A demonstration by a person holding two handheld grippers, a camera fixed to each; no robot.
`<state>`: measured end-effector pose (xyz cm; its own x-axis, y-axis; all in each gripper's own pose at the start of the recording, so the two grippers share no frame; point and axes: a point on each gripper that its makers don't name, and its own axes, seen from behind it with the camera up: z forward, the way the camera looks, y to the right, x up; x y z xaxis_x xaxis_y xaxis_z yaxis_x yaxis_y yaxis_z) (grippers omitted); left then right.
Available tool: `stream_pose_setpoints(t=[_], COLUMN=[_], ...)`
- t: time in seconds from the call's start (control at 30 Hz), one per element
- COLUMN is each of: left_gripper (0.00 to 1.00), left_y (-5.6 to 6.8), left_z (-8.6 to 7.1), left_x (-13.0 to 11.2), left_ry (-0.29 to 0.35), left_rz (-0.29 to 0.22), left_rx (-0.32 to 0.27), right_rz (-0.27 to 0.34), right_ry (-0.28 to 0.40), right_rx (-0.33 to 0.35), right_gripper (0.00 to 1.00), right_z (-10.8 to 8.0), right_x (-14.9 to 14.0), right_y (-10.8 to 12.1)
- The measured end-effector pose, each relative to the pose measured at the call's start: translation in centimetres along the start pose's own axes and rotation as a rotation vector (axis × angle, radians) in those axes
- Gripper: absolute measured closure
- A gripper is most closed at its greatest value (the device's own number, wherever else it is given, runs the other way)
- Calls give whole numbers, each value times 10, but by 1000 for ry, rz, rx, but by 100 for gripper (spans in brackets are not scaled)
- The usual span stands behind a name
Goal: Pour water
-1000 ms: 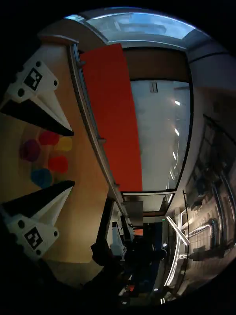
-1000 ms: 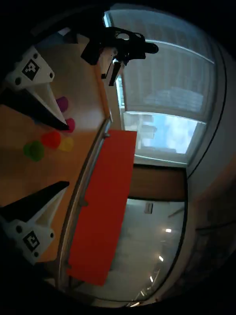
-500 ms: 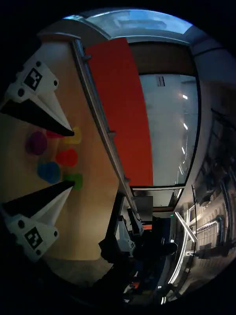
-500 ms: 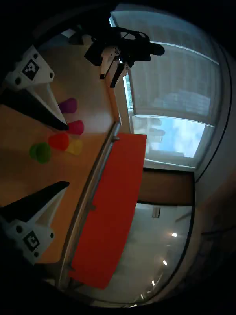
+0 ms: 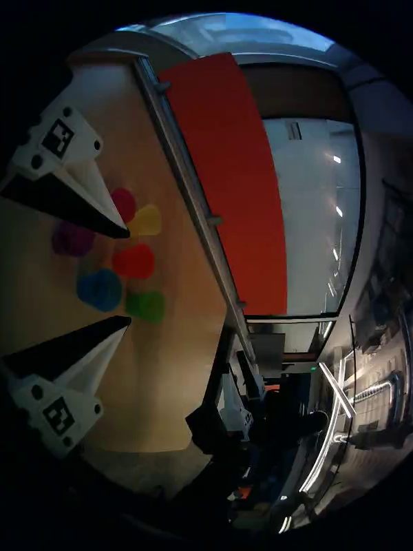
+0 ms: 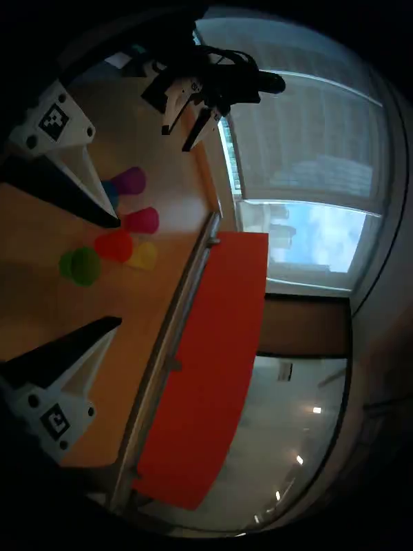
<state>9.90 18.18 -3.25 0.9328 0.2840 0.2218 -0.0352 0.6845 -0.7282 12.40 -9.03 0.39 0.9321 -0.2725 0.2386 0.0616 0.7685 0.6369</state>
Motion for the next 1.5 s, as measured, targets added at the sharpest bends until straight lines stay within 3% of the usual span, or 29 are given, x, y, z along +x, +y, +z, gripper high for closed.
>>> stream_pose_setpoints(t=[0.57, 1.27, 1.5], left_gripper=[17, 17, 17], left_y=[22, 28, 23], left_z=[40, 80, 96], left_x=[-44, -95, -110], left_ry=[-82, -212, -258], left_rz=[6, 25, 22], left_rx=[-49, -40, -28], right_rz=[-18, -3, -4], right_ry=[-46, -69, -75], right_rx=[22, 36, 35], right_gripper=[0, 0, 0], right_z=[27, 48, 51], right_x=[-29, -51, -54], right_y=[3, 11, 14])
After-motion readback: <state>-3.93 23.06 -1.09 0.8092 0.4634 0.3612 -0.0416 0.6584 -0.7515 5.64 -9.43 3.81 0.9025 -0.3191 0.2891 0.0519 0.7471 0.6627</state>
